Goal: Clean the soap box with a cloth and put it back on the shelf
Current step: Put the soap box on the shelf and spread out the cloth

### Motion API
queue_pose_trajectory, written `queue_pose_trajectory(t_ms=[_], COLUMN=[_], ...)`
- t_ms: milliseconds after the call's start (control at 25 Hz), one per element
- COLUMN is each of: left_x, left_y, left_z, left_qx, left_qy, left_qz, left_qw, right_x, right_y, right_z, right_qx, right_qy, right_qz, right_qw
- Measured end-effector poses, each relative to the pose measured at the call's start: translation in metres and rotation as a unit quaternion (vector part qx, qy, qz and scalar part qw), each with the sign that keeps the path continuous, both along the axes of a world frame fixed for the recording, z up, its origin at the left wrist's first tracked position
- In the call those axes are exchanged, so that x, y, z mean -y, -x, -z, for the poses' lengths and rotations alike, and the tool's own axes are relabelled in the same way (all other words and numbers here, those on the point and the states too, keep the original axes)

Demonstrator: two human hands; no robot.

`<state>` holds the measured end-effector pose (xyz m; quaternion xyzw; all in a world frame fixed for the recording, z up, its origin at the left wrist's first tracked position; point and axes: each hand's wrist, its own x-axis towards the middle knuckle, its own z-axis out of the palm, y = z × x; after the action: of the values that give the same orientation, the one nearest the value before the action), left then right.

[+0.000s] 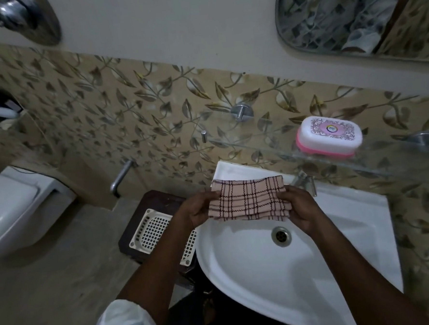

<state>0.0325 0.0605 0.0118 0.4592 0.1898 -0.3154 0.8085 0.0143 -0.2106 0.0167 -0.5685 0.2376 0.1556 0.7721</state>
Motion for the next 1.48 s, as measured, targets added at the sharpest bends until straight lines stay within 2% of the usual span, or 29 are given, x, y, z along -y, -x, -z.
queue_pose_trajectory(t_ms=[80,160,320,400,520,600,720,880,1040,1160,1280,1480], left_x=[-0.01,-0.019,-0.027,-0.037,-0.068,-0.105,-0.164,-0.227,-0.257,-0.262,-0.267,-0.271], left_y=[-0.001,-0.002,-0.006,-0.003,-0.004,-0.009,-0.017,-0.016,-0.002,0.005,0.001,-0.009], left_z=[-0.002,-0.008,-0.026,-0.025,-0.018,-0.016,-0.01,0.038,0.116,0.167,0.212,0.256], left_qx=[0.059,0.078,-0.027,-0.047,0.005,0.055,0.073,0.036,0.018,0.035,0.048,0.078], left_qy=[-0.055,-0.064,-0.019,-0.015,-0.111,-0.179,-0.217,-0.269,-0.39,-0.441,-0.47,-0.505], left_qz=[-0.011,-0.046,0.0,0.024,0.004,-0.062,-0.11,-0.114,-0.1,-0.083,-0.041,0.018], left_qw=[0.997,0.994,0.999,0.999,0.994,0.98,0.967,0.956,0.915,0.893,0.88,0.859], right_x=[-0.01,-0.023,-0.039,-0.05,-0.082,-0.119,-0.184,-0.258,-0.313,-0.333,-0.342,-0.348], right_y=[0.002,0.003,0.002,0.007,0.011,0.005,-0.007,-0.011,0.005,0.016,0.016,0.005], right_z=[-0.001,-0.006,-0.022,-0.024,-0.021,-0.015,0.005,0.049,0.118,0.168,0.21,0.251], right_qx=[0.017,0.025,0.022,0.012,0.012,0.001,-0.029,-0.044,-0.067,-0.118,-0.154,-0.161], right_qy=[0.048,0.088,0.12,0.121,0.114,0.104,0.083,0.108,0.153,0.19,0.237,0.279], right_qz=[-0.007,-0.012,0.015,0.025,0.029,0.023,0.012,-0.001,-0.005,0.024,-0.011,0.019], right_qw=[0.999,0.996,0.992,0.992,0.993,0.994,0.996,0.993,0.986,0.974,0.959,0.947])
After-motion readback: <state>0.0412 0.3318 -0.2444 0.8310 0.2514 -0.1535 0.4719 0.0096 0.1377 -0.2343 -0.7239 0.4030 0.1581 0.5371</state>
